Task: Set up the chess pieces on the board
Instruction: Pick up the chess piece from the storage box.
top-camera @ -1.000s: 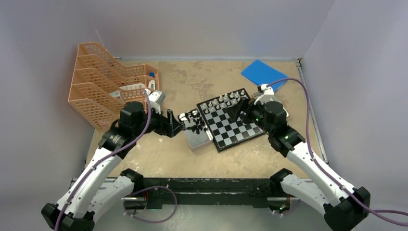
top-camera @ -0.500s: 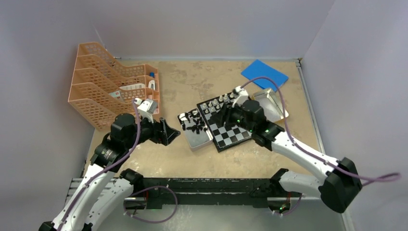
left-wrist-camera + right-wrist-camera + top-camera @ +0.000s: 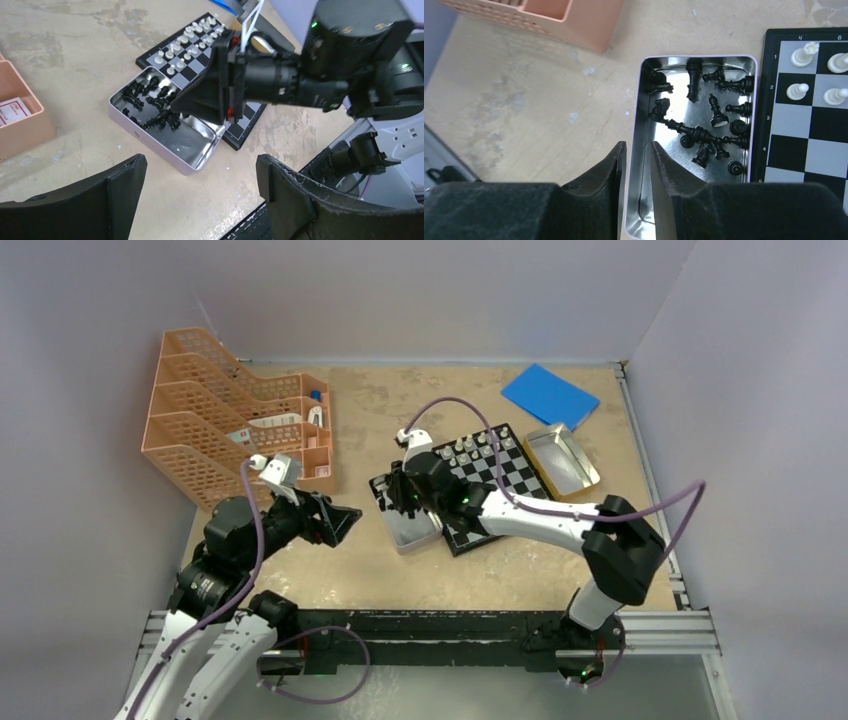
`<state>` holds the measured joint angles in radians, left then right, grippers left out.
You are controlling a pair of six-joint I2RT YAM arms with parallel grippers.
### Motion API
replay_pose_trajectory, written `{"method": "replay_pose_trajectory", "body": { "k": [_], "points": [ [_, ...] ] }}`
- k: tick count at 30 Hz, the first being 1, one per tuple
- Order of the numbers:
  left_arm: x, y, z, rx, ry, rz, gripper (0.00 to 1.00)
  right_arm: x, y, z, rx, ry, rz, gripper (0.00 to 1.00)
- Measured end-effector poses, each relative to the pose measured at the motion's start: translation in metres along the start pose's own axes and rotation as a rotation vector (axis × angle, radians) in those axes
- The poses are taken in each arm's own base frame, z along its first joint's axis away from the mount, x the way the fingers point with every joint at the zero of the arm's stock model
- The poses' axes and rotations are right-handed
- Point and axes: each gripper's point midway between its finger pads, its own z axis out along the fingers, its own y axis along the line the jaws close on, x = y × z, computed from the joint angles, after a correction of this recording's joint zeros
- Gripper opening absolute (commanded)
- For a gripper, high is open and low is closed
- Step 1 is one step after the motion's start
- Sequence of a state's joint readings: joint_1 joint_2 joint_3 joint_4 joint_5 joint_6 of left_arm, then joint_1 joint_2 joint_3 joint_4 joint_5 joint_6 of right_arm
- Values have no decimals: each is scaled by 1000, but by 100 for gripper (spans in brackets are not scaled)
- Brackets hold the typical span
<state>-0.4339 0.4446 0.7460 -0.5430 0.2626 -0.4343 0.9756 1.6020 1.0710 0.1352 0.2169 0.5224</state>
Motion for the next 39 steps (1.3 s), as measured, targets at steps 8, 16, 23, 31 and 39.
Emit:
{"method": "replay_pose_trajectory", "body": {
  "k": [8, 16, 23, 31, 39],
  "points": [
    [-5, 7, -7, -50, -44, -15, 81, 33, -20, 30, 99, 68, -38, 24],
    [-6, 12, -8, -79, -50, -25, 81, 48, -29, 47, 148, 109, -57, 21],
    [-6, 14, -9, -93, -58, -31, 81, 53, -38, 61, 208, 122, -72, 20],
    [-7, 14, -10, -97, -63, -34, 81, 70, -53, 64, 266, 166, -94, 20],
    [-6, 16, -10, -104, -60, -35, 81, 73, -54, 65, 270, 174, -97, 20]
  ]
}}
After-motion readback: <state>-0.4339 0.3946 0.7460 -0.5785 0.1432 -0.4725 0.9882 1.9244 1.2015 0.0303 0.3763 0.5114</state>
